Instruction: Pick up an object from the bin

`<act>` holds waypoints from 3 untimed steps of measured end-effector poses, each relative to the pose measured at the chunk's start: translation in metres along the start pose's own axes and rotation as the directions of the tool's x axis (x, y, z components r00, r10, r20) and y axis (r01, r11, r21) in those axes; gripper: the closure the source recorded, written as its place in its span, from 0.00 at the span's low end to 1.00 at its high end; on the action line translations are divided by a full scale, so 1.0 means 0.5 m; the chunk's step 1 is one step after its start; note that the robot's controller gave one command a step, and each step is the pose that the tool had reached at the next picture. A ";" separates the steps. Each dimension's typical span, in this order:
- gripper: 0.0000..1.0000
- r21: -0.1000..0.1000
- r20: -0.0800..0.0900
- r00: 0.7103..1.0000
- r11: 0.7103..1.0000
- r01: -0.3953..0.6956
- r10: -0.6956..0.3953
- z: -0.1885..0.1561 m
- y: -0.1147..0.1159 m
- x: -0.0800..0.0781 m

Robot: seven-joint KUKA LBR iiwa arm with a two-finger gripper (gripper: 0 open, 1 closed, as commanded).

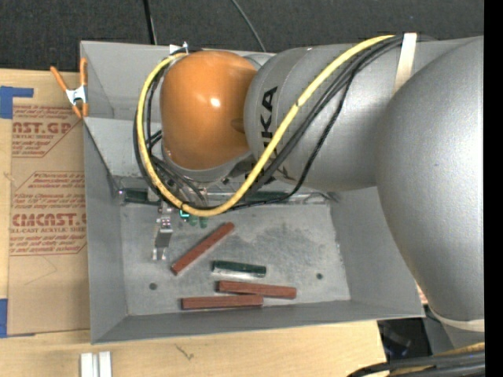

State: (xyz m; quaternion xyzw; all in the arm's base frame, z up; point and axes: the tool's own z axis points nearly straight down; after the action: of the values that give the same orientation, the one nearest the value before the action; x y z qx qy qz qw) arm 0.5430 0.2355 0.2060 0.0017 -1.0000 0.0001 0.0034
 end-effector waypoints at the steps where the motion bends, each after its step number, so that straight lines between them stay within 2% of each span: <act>1: 0.00 -0.002 0.008 1.000 1.000 -0.002 0.002 -0.010 -0.003 -0.004; 2: 0.00 0.001 0.010 0.985 0.985 0.174 -0.174 0.097 -0.085 -0.007; 3: 0.00 -0.002 0.008 1.000 1.000 -0.030 0.030 0.113 -0.081 -0.063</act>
Offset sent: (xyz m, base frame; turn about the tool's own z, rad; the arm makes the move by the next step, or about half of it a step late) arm 0.0048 -0.1117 -0.1360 -0.4540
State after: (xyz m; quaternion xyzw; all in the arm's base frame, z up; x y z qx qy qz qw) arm 0.5743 0.1952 0.1495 -0.0132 -0.9999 -0.0009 -0.0007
